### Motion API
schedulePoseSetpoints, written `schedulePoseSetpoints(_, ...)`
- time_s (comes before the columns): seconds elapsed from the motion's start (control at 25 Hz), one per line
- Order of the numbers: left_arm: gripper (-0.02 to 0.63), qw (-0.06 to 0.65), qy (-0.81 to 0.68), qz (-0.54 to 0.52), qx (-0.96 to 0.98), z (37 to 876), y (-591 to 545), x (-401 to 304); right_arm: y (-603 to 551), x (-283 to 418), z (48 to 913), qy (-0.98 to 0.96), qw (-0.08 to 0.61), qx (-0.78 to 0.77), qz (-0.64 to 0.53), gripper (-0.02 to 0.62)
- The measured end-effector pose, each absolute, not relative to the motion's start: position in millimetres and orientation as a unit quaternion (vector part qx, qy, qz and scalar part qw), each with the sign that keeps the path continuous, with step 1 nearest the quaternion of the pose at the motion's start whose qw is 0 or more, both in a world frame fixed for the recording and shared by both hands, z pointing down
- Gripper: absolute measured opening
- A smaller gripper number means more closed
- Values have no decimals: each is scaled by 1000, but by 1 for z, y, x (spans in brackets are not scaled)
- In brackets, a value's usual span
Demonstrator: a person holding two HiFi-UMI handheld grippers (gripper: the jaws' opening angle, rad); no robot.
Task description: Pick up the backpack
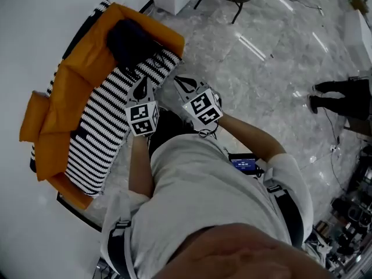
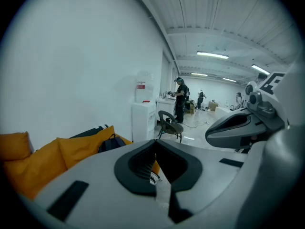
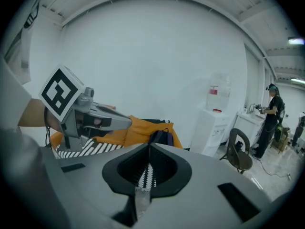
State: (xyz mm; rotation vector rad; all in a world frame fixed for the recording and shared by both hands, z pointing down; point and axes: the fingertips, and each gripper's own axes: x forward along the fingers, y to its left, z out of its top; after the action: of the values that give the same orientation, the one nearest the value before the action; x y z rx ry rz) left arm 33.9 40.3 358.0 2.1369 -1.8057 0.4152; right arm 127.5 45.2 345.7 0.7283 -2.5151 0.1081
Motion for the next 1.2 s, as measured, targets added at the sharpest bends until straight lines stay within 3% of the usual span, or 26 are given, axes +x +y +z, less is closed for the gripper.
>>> schedulePoseSetpoints(0.52, 12, 215, -641, 159, 720, 400, -27, -83, -41, 17, 404, -922, 336, 189, 39, 41)
schedulePoseSetpoints(1.2, 12, 266, -641, 210, 689, 462, -127, -184, -177, -70, 452, -921, 339, 178, 76, 41)
